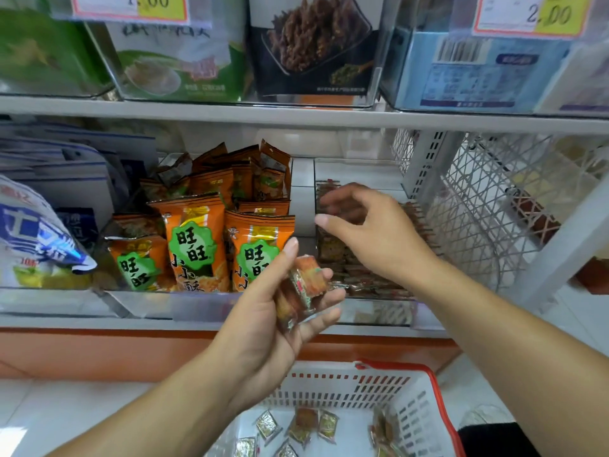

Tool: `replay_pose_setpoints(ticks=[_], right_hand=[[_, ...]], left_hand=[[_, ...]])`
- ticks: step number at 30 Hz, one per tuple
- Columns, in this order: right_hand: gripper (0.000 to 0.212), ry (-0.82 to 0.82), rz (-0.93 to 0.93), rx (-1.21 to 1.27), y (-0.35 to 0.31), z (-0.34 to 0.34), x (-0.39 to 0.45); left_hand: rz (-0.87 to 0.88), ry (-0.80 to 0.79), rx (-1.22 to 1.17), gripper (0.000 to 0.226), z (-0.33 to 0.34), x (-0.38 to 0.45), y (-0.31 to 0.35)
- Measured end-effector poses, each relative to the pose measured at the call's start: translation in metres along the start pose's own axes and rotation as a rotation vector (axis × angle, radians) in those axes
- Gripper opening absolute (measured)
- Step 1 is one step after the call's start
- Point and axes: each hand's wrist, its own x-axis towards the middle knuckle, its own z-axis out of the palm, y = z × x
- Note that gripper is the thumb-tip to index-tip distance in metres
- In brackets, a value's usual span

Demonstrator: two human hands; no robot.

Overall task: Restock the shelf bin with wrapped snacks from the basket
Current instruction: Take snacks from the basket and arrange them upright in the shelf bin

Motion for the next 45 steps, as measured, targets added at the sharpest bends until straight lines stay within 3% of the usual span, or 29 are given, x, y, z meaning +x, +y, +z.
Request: replay_pose_setpoints(ticks=[3, 6, 10, 15, 21, 24, 27, 30, 35, 40, 45], right_hand=[[0.043, -0.301, -0.137, 0.071, -0.029, -0.006, -0.040], [0.060, -0.341, -0.289, -0.098, -0.028, -0.003, -0.065], [0.039, -0.269, -0.119, 0.219, -0.019, 0.003, -0.074], [0.022, -0.194, 0.178, 0.692, -0.009, -0.009, -0.068], [0.026, -0.226, 0.337, 0.810, -0.005, -0.012, -0.068], [0.037, -0.252, 0.346, 0.784, -0.005, -0.015, -0.069], [0.040, -0.278, 0.339, 0.708, -0.004, -0.021, -0.069], [0.043, -0.350, 0.399, 0.818, -0.003, -0.024, -0.071], [0.048, -0.404, 0.393, 0.654, -0.003, -0.016, -0.077], [0.034, -0.464, 0.234, 0.354, -0.011, -0.022, -0.080], [0.032, -0.368, 0.235, 0.449, -0.011, -0.032, -0.076]], left_hand=[[-0.006, -0.045, -0.091, 0.060, -0.002, -0.003, 0.007], [-0.047, -0.077, -0.074, 0.067, -0.004, -0.005, 0.010], [-0.097, -0.060, 0.046, 0.072, -0.007, -0.005, 0.008], [-0.174, 0.125, 0.167, 0.081, -0.011, -0.002, 0.005], [-0.157, 0.158, 0.294, 0.083, -0.014, 0.003, 0.002], [-0.131, 0.148, 0.292, 0.082, -0.011, 0.005, 0.001], [-0.121, 0.111, 0.268, 0.067, -0.011, 0.006, 0.002], [-0.115, 0.073, 0.271, 0.056, -0.011, 0.005, 0.001], [-0.165, -0.024, 0.349, 0.072, -0.008, 0.004, -0.001], [-0.212, -0.150, 0.374, 0.085, -0.007, 0.003, -0.003], [-0.262, -0.135, 0.159, 0.079, -0.012, 0.005, 0.003]])
